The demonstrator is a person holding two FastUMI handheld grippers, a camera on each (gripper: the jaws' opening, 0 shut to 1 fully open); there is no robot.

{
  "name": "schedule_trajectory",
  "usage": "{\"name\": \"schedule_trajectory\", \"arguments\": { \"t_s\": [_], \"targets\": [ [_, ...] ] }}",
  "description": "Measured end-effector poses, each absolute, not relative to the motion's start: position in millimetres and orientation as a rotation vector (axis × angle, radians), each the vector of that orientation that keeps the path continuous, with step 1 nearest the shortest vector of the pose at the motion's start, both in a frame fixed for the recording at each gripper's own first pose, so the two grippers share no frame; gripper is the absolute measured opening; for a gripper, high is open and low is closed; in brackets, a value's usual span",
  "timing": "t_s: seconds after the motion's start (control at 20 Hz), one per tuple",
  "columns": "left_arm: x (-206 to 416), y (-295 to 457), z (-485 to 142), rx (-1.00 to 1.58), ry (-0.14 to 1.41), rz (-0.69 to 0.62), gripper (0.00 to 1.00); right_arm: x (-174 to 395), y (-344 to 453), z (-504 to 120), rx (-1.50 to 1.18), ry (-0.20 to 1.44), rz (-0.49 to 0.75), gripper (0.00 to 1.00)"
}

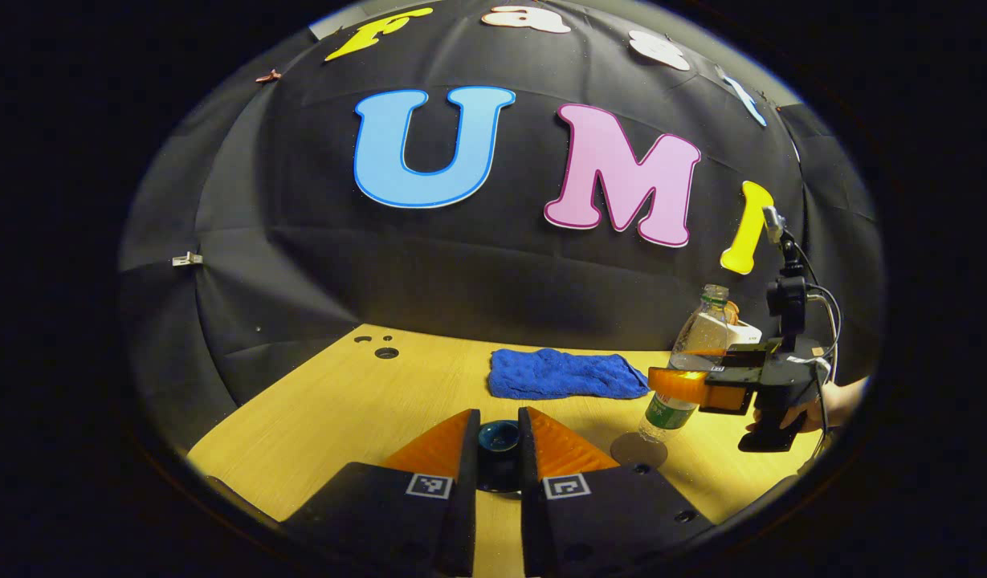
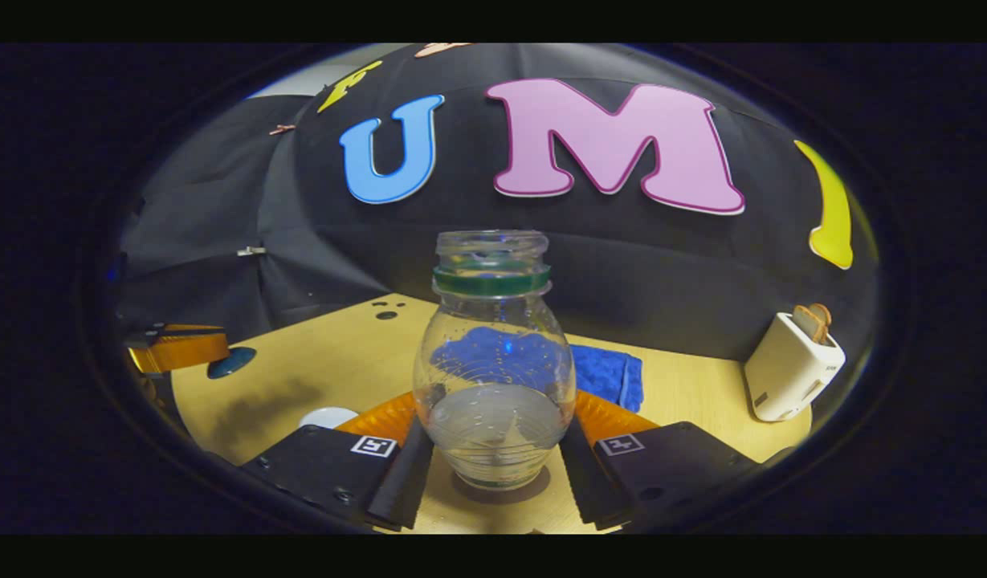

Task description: Open the teacup lid with one hand, grasp the water bottle and pour water into the teacup with the other hand; after pouring, place the water bottle on the coaster and then close the teacup lid.

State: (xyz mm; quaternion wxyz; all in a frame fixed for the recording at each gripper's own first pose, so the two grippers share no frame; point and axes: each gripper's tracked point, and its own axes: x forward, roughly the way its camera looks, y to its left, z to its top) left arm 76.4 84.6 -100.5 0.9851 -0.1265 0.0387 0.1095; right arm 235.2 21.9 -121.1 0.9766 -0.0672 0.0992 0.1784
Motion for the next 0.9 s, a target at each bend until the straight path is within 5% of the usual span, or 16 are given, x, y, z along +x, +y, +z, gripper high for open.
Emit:
{"name": "schedule_trajectory", "arguments": {
  "t_s": [0.65, 0.8, 0.9],
  "targets": [
    [78.4, 77.0, -119.2, -0.259, 0.091, 0.206, 0.24, 242.0, 18.9, -157.6, -0.090, 0.245, 0.329, 0.81],
    [78.2, 75.2, -118.3, -0.256, 0.089, 0.207, 0.24, 240.6, 17.7, -159.3, -0.104, 0.252, 0.331, 0.96],
    [78.5, 74.1, -116.6, -0.254, 0.084, 0.209, 0.24, 238.5, 17.0, -157.1, -0.113, 0.245, 0.325, 0.97]
  ]
}}
